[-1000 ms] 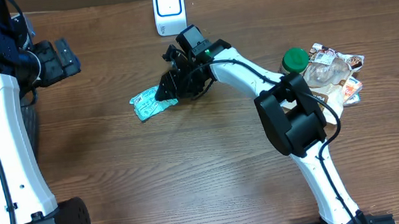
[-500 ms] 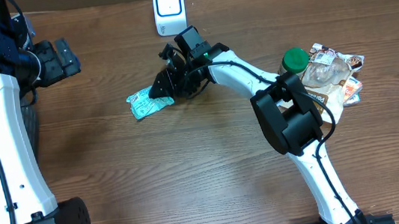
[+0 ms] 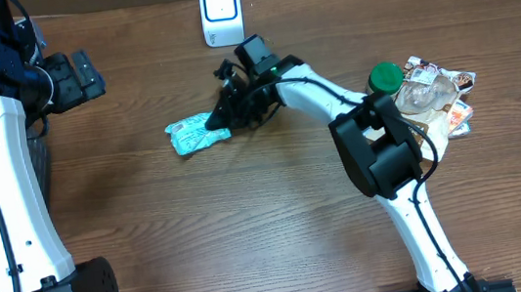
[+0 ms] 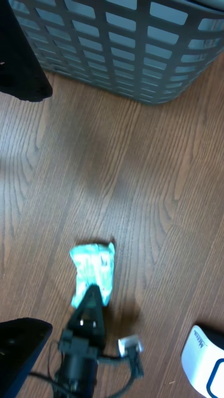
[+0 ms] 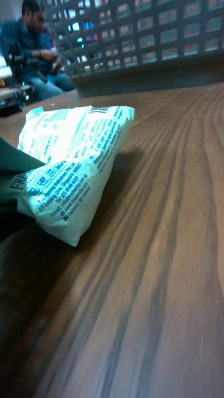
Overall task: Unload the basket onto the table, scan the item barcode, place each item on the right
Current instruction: 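Close the right gripper on the mint-green packet, then lift the packet and hold it at the scanner window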
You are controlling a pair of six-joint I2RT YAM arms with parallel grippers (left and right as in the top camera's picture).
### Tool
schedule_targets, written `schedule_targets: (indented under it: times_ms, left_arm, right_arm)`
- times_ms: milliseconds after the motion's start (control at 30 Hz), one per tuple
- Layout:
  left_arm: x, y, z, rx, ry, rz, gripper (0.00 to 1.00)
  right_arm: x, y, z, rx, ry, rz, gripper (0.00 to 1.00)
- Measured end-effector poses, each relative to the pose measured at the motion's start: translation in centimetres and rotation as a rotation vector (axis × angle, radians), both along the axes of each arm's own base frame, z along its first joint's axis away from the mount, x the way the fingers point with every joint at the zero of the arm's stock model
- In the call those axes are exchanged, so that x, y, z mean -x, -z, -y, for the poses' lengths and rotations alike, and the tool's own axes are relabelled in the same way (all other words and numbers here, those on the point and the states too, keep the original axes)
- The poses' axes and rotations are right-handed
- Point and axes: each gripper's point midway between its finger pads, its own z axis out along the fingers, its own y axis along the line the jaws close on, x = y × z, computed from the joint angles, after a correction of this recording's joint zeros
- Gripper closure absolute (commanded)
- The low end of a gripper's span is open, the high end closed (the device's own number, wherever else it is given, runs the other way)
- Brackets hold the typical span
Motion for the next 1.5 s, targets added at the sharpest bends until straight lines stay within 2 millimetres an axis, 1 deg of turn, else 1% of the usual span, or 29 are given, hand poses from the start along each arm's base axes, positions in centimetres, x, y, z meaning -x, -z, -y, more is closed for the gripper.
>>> schedule_targets:
  times_ms: [67, 100, 133, 167, 200, 233, 300, 367, 400, 467, 500, 533, 600, 733, 800, 900, 1000, 1100, 1200, 1233, 1300, 1367, 1500]
  left_arm:
    - [0.0, 0.0, 0.0, 0.0, 0.0, 0.0, 0.0]
    - [0.0, 0.0, 0.0, 0.0, 0.0, 0.0, 0.0]
    - [0.0, 0.0, 0.0, 0.0, 0.0, 0.0, 0.0]
    - [0.0, 0.0, 0.0, 0.0, 0.0, 0.0, 0.0]
    - [0.0, 0.0, 0.0, 0.0, 0.0, 0.0, 0.0]
    - [0.0, 0.0, 0.0, 0.0, 0.0, 0.0, 0.0]
    - [0.0, 0.0, 0.0, 0.0, 0.0, 0.0, 0.0]
    - [0.0, 0.0, 0.0, 0.0, 0.0, 0.0, 0.0]
    - [0.0, 0.0, 0.0, 0.0, 0.0, 0.0, 0.0]
    - [0.0, 0.0, 0.0, 0.0, 0.0, 0.0, 0.0]
    - [0.0, 0.0, 0.0, 0.0, 0.0, 0.0, 0.0]
    - [0.0, 0.0, 0.0, 0.0, 0.0, 0.0, 0.0]
    - [0.0, 0.0, 0.0, 0.0, 0.0, 0.0, 0.0]
    - [0.0, 0.0, 0.0, 0.0, 0.0, 0.0, 0.0]
    - [0.0, 0.0, 0.0, 0.0, 0.0, 0.0, 0.0]
    - [0.0, 0.0, 0.0, 0.0, 0.0, 0.0, 0.0]
    - [0.0, 0.0, 0.0, 0.0, 0.0, 0.0, 0.0]
    - [0.0, 0.0, 0.0, 0.0, 0.0, 0.0, 0.0]
    - [0.0, 0.0, 0.0, 0.0, 0.0, 0.0, 0.0]
    - [0.0, 0.0, 0.0, 0.0, 0.0, 0.0, 0.0]
    - [0.0, 0.0, 0.0, 0.0, 0.0, 0.0, 0.0]
    - [0.0, 0.0, 0.0, 0.0, 0.0, 0.0, 0.0]
    - [0.0, 0.0, 0.0, 0.0, 0.0, 0.0, 0.0]
  right_arm:
    - [-0.4, -0.4, 1.3, -0.007, 0.012, -0.017, 0.96]
    - [-0.8, -1.0, 2.2, -0.015, 0.017, -0.018, 0.96]
    - [-1.1, -1.9, 3.1, -0.025, 0.023, -0.01, 0.96]
    - [-1.2, -3.6, 3.8, -0.033, 0.022, 0.008, 0.96]
    - [-1.7, -4.6, 4.6, -0.041, 0.032, 0.023, 0.96]
    - [-2.0, -6.2, 5.2, -0.052, 0.036, 0.053, 0.96]
    - [-2.4, -10.6, 6.3, -0.082, 0.038, 0.135, 0.96]
    - [-2.5, -15.4, 7.1, -0.114, 0.042, 0.233, 0.96]
    - [-2.3, -18.1, 7.6, -0.132, 0.043, 0.29, 0.96]
    - [-1.5, -22.7, 8.3, -0.159, 0.048, 0.376, 0.96]
    - [-0.9, -25.3, 8.9, -0.169, 0.055, 0.427, 0.96]
    - [-0.2, -27.5, 9.5, -0.171, 0.064, 0.468, 0.96]
    - [0.8, -29.6, 10.4, -0.155, 0.083, 0.506, 0.96]
    - [1.7, -32.0, 11.8, -0.106, 0.128, 0.573, 0.96]
    - [1.7, -32.5, 12.1, -0.09, 0.143, 0.597, 0.96]
    - [1.5, -32.6, 12.5, -0.066, 0.161, 0.612, 0.96]
    - [0.7, -32.0, 13.0, -0.011, 0.205, 0.62, 0.96]
    - [-0.5, -31.7, 13.6, 0.065, 0.267, 0.661, 0.96]
    - [-1.7, -31.9, 13.5, 0.145, 0.33, 0.727, 0.96]
    - [-2.1, -32.3, 13.4, 0.171, 0.348, 0.756, 0.96]
    - [-3.2, -33.8, 13.0, 0.224, 0.401, 0.848, 0.96]
    - [-4.6, -36.0, 12.7, 0.257, 0.457, 0.965, 0.96]
    - [-7.4, -40.9, 12.5, 0.34, 0.592, 1.259, 0.96]
